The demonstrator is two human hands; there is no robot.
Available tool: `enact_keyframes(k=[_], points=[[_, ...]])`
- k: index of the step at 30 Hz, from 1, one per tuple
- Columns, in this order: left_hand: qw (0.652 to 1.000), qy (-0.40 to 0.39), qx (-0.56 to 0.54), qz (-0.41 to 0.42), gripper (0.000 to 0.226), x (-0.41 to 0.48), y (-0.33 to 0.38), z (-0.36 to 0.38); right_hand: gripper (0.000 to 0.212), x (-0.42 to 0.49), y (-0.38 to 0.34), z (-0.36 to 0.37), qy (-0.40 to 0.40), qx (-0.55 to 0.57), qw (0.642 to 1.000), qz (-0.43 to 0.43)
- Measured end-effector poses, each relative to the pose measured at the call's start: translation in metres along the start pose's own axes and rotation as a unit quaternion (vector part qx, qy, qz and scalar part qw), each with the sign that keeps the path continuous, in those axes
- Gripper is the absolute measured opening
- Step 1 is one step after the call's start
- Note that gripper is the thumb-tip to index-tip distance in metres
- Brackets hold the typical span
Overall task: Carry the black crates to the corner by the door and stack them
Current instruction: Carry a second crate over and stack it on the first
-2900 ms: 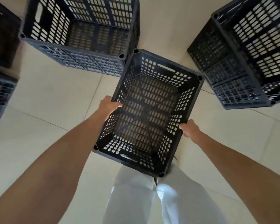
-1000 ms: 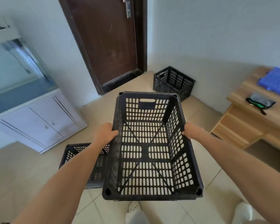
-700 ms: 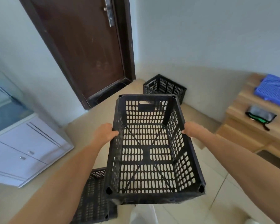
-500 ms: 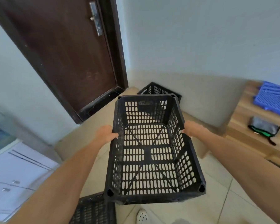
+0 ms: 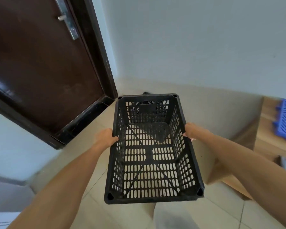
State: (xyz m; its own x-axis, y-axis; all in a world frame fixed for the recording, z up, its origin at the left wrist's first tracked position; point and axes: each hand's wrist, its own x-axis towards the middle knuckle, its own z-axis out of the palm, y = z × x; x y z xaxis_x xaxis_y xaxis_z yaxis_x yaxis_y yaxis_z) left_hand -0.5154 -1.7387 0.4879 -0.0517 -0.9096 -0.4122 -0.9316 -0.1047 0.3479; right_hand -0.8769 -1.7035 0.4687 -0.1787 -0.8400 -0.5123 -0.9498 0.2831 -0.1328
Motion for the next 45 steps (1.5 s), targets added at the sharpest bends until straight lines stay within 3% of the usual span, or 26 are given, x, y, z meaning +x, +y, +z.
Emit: enact_keyframes(k=[11, 24, 34, 39, 45], points=[[0.999, -0.005, 0.014, -0.041, 0.027, 0.182, 0.044, -0.031, 0.031, 0.2, -0.024, -0.118, -0.009, -0.073, 0.997, -0.036], [0.994, -0.078, 0.063, -0.043, 0.032, 0.409, 0.047, -0.048, 0.041, 0.424, -0.064, -0.154, -0.055, -0.044, 0.997, 0.038], [0.983, -0.12, 0.091, -0.103, 0.037, 0.49, 0.065, 0.003, 0.041, 0.572, -0.057, -0.151, -0.116, -0.057, 0.992, 0.01], [0.976, -0.131, 0.057, -0.166, 0.037, 0.514, 0.086, 0.026, 0.042, 0.637, -0.057, -0.161, -0.151, -0.083, 0.985, -0.026], [0.963, -0.128, -0.02, -0.237, 0.037, 0.53, 0.12, 0.059, 0.047, 0.695, -0.051, -0.168, -0.139, -0.13, 0.979, -0.069]])
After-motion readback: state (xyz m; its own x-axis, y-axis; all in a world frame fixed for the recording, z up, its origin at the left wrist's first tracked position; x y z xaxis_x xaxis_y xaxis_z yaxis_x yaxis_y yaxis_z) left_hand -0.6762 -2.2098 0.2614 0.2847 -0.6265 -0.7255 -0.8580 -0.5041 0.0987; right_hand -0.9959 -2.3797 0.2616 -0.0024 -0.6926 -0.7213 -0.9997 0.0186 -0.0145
